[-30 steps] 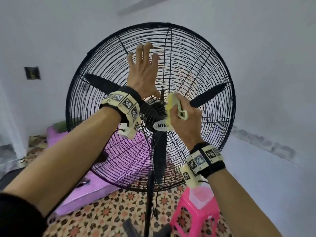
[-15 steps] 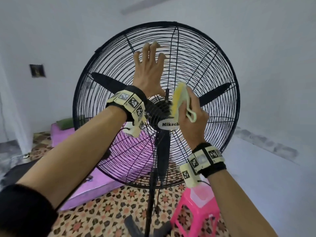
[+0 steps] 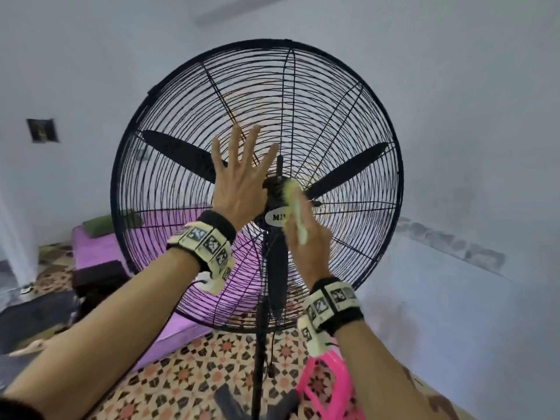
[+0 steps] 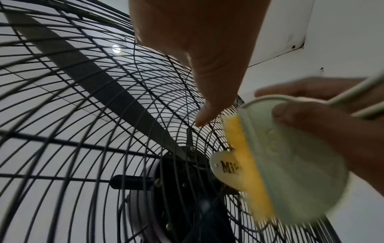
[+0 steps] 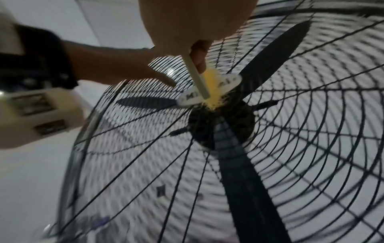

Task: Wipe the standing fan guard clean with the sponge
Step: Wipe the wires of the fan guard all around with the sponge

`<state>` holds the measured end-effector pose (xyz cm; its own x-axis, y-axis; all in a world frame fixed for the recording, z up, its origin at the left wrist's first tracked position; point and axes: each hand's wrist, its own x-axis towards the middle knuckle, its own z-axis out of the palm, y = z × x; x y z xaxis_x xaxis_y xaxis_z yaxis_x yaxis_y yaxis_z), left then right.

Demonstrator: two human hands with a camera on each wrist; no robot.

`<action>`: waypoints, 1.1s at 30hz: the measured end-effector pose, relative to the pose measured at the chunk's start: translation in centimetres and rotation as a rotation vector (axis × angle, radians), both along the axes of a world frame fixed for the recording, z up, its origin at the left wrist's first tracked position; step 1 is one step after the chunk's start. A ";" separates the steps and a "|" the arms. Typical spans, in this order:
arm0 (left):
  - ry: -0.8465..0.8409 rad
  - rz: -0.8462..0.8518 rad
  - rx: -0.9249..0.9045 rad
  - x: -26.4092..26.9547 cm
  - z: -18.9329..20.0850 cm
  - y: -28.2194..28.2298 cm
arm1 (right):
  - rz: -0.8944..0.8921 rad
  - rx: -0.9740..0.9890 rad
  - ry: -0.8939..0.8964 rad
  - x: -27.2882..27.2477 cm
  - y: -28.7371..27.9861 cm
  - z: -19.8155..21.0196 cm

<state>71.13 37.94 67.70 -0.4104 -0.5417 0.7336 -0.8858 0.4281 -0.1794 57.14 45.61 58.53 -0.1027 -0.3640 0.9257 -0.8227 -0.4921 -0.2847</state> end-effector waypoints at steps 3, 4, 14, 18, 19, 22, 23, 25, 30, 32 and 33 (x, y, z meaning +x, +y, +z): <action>0.084 -0.025 0.024 0.2 0.5 -0.4 | -0.010 0.057 0.210 0.4 0.0 -2.3; 0.097 -0.022 0.034 0.3 1.0 -0.5 | -0.037 0.046 0.155 -0.1 0.2 -2.3; 0.147 -0.026 0.034 -0.3 1.5 -0.2 | -0.042 0.032 0.212 1.4 0.1 -2.0; 0.195 -0.059 0.012 -0.3 1.4 -0.5 | -0.046 0.072 -0.082 -0.6 1.5 -3.4; 0.199 -0.064 0.013 -0.4 1.4 -0.4 | -0.054 0.043 -0.198 -1.1 1.8 -3.1; 0.217 -0.073 0.007 -0.9 1.5 0.1 | -0.063 -0.056 -0.317 -1.5 1.8 -1.9; 0.222 -0.073 0.005 -1.0 1.4 0.2 | -0.031 -0.071 -0.294 -1.2 1.7 -1.6; 0.228 -0.077 0.003 -1.1 1.2 0.4 | 0.082 -0.015 -0.227 0.0 1.4 -1.5; 0.241 -0.052 0.005 -0.3 1.3 0.5 | 0.165 0.145 -0.090 -1.3 2.1 -2.5; 0.253 -0.048 0.018 -0.6 1.3 0.7 | 0.057 0.071 -0.267 -4.2 1.7 -1.8; 0.255 -0.050 0.013 -0.9 1.3 0.7 | 0.018 0.033 -0.368 -5.1 1.3 -1.5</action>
